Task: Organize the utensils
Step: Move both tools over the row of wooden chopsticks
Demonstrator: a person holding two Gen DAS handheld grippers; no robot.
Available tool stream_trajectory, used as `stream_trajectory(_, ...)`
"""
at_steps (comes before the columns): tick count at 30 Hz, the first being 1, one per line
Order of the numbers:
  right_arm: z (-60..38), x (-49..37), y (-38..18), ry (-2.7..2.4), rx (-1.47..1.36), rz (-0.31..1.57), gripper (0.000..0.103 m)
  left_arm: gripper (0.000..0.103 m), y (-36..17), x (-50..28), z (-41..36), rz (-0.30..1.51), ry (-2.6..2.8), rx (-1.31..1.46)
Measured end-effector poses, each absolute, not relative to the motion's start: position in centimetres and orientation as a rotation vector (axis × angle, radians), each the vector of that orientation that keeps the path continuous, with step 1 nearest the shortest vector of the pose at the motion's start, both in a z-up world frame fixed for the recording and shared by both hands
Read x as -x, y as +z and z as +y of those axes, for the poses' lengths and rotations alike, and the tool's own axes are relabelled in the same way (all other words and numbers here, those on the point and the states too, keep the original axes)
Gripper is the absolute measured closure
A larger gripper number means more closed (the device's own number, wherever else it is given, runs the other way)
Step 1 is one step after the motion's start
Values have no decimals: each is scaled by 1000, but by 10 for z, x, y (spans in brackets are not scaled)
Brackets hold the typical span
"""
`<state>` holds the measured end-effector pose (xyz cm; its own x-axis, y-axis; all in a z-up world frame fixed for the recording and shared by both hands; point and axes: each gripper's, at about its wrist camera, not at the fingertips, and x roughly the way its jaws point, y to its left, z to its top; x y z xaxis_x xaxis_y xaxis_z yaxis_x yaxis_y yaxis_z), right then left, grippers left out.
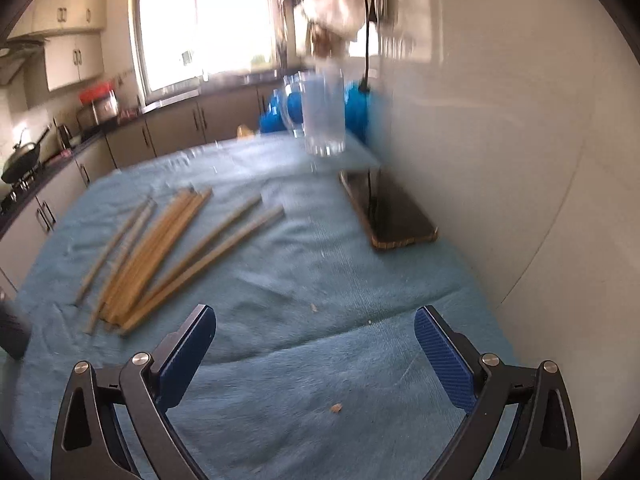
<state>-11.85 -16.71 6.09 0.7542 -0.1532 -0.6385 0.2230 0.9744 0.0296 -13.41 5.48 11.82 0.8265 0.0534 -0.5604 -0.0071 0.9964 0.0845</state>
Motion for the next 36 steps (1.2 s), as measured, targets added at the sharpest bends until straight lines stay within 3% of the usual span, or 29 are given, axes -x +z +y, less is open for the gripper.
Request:
stream_trajectory(19,-108,183,109,-220,-24,452,2,0,126,168,79,583,-10,4)
stream_trajectory(36,-108,192,106,-204,-44,442,2,0,124,173,74,588,-5,-30)
